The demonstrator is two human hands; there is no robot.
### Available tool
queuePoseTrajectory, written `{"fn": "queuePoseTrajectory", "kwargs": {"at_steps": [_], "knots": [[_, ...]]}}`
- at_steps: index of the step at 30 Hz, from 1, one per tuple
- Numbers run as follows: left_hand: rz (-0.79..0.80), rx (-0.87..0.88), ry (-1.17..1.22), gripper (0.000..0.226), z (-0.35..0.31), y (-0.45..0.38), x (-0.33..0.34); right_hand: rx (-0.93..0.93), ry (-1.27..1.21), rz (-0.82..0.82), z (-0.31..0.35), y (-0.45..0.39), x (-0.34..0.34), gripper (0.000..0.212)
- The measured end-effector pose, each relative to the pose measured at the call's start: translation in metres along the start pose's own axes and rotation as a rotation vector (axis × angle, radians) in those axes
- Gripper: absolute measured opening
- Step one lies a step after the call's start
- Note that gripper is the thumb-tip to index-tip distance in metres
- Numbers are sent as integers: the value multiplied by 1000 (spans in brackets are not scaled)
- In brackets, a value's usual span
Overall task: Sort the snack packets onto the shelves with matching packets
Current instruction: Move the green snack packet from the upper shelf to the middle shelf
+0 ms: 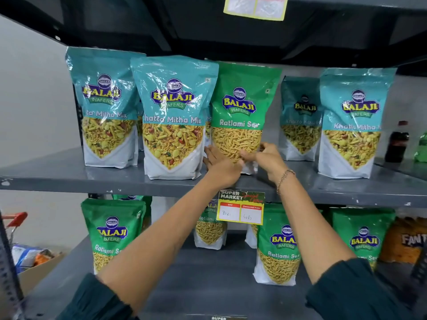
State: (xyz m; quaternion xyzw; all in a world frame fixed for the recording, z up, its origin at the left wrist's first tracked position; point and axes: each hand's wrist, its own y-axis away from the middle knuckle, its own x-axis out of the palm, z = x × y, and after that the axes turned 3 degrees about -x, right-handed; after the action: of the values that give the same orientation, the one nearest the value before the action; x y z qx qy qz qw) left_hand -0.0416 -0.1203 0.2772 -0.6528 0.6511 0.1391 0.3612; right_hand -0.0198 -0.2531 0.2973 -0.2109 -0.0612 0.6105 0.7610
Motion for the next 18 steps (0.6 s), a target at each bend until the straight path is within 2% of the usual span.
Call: {"fn": "queuePoseTrajectory", "kwargs": {"at_steps": [3, 6, 8, 10, 13, 14, 16, 18], "knots": [[35, -83, 316, 101, -4, -14, -3, -3, -14, 7, -3, 1, -20, 50], [62, -44, 520, 71, -6, -19, -6, 25, -47, 2, -4, 4, -32, 59], [31, -6, 536, 60, -9, -16, -6, 25, -71, -9, -2, 10, -38, 48], [32, 12, 499, 70, -13, -12, -6, 20, -91, -23, 2, 19, -45, 44], [49, 57, 430, 81, -21, -2, -8, -27, -79, -50, 14, 38, -55, 75], [63, 62, 406, 82, -24, 4, -12, -42, -62, -62, 21, 46, -59, 73], [97, 40, 369, 89, -30, 16, -21, -81, -23, -81, 33, 66, -65, 51], [121, 35, 326, 103, -33, 35, -31, -105, 5, -84, 44, 91, -69, 39]]}}
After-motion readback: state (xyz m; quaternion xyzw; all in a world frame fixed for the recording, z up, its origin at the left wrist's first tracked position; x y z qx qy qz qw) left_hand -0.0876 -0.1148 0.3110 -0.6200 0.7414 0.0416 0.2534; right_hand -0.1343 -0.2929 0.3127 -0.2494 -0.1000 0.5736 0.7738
